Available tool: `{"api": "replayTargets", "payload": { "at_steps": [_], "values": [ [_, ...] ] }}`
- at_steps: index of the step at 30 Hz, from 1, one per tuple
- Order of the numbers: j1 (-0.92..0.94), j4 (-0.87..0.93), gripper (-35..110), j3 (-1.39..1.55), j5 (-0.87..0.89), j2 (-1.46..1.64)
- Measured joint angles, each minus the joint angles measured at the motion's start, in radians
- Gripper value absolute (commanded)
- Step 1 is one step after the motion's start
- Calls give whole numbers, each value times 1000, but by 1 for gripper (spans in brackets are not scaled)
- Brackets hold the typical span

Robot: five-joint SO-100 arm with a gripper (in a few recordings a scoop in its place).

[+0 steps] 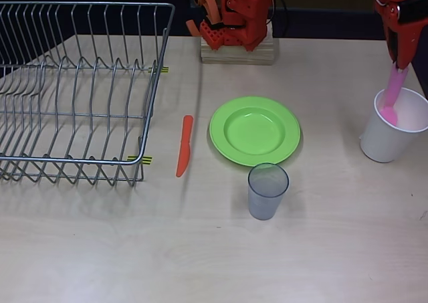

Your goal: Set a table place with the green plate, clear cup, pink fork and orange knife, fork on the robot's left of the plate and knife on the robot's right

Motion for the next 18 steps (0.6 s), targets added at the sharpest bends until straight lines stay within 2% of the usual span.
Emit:
{"api": "replayTargets", "payload": {
  "at_steps": [7, 18],
  "values": [
    [37, 225, 0, -245, -26, 26],
    [196, 407, 0, -548, -218, 17]
  ]
}}
